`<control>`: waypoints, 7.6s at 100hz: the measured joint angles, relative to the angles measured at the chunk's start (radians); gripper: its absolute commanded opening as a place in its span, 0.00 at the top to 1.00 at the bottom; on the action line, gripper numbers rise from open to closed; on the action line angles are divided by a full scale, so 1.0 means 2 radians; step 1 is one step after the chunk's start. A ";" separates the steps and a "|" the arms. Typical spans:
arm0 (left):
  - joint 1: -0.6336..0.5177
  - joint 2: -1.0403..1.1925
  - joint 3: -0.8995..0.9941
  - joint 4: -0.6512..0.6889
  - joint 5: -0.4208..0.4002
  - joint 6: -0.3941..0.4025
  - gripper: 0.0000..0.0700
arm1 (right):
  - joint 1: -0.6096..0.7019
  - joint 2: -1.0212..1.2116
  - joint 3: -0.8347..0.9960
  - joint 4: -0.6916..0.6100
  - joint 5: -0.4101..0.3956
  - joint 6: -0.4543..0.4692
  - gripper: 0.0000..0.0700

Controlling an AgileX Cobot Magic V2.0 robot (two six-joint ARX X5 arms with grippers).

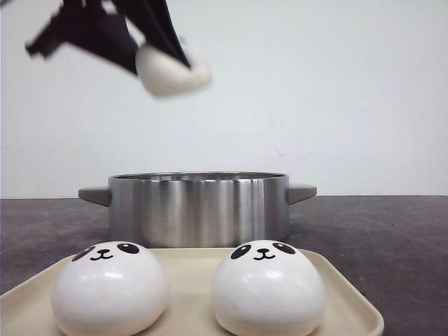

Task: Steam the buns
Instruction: 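Carry the bun with the left gripper and release it into the pot, then grasp the panda bun nearer the right gripper on the tray, then lift the bun with the right gripper and release it into the pot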

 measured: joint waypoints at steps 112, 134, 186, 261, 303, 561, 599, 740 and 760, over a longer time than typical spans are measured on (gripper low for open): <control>0.132 0.360 0.207 0.019 -0.013 0.068 0.98 | 0.002 0.000 -0.034 0.000 0.002 0.046 1.00; 0.132 0.388 0.207 0.019 -0.013 0.068 0.98 | 0.002 0.000 -0.065 0.000 0.002 0.077 1.00; 0.137 0.394 0.209 0.028 -0.009 0.067 0.17 | 0.005 0.000 -0.086 0.000 0.003 0.106 1.00; 0.141 0.283 0.398 -0.098 -0.009 0.067 0.04 | -0.002 0.000 -0.098 0.000 -0.075 0.129 1.00; 0.141 0.073 0.405 -0.232 0.022 0.121 0.04 | -0.055 0.030 -0.238 0.008 -0.252 0.134 0.52; 0.071 -0.152 0.396 -0.338 -0.078 0.167 0.04 | -0.313 0.342 -0.173 0.262 -0.455 0.021 0.99; 0.071 -0.152 0.396 -0.339 -0.078 0.167 0.04 | -0.312 0.415 -0.173 0.245 -0.456 0.020 0.99; 0.071 -0.152 0.396 -0.368 -0.078 0.167 0.04 | -0.314 0.437 -0.172 0.230 -0.449 0.060 0.34; 0.071 -0.152 0.396 -0.368 -0.078 0.167 0.04 | -0.314 0.437 -0.171 0.226 -0.449 0.061 0.19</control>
